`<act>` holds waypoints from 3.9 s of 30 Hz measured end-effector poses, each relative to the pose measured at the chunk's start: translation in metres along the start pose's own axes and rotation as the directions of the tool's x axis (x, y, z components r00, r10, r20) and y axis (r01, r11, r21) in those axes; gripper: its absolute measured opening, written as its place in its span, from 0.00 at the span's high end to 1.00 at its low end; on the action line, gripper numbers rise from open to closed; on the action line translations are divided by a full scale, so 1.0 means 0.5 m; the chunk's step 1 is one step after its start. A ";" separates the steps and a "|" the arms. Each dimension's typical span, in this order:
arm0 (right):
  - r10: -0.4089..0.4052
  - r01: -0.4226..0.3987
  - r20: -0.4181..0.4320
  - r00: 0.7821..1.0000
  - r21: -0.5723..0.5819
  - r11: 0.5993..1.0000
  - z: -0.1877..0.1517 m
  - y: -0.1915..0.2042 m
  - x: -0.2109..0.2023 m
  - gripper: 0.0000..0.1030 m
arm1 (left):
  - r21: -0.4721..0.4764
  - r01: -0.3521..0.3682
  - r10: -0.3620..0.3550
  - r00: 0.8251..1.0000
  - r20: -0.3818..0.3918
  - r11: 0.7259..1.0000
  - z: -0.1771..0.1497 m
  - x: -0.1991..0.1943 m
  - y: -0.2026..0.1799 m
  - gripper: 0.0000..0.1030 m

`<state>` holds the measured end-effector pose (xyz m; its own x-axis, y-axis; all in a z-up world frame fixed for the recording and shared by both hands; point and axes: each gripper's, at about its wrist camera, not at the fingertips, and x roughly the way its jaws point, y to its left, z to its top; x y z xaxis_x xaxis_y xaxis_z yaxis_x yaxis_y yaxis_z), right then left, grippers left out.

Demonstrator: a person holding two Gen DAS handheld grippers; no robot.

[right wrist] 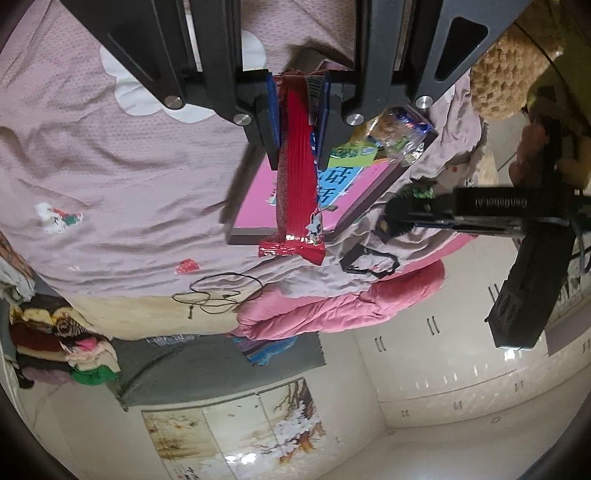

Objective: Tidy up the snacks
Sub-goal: 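Carry the red candy bar and green pea pack over the pink tray, then lower both snacks into the pink tray and open both tools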

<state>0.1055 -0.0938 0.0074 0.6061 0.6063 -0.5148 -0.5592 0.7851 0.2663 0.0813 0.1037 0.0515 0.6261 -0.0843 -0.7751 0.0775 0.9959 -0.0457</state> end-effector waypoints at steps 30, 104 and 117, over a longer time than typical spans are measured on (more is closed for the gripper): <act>-0.025 0.011 -0.121 0.992 -0.115 0.993 -0.059 0.131 0.060 0.83 | -0.140 -0.070 0.063 0.997 -0.053 0.988 -0.139 -0.011 0.146 0.74; -0.169 0.144 -0.171 0.971 -0.148 0.978 -0.098 0.152 0.183 0.82 | -0.159 -0.081 0.078 0.997 -0.023 0.984 -0.141 0.090 0.134 0.74; -0.167 0.139 -0.158 0.973 -0.171 0.975 -0.104 0.151 0.170 0.81 | -0.160 -0.106 0.103 0.994 -0.025 0.981 -0.141 0.087 0.127 0.74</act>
<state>0.0855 0.0105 -0.0588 0.5936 0.4392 -0.6744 -0.5579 0.8285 0.0485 0.0587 0.1656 -0.0295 0.6111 0.0195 -0.7913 -0.1143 0.9914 -0.0639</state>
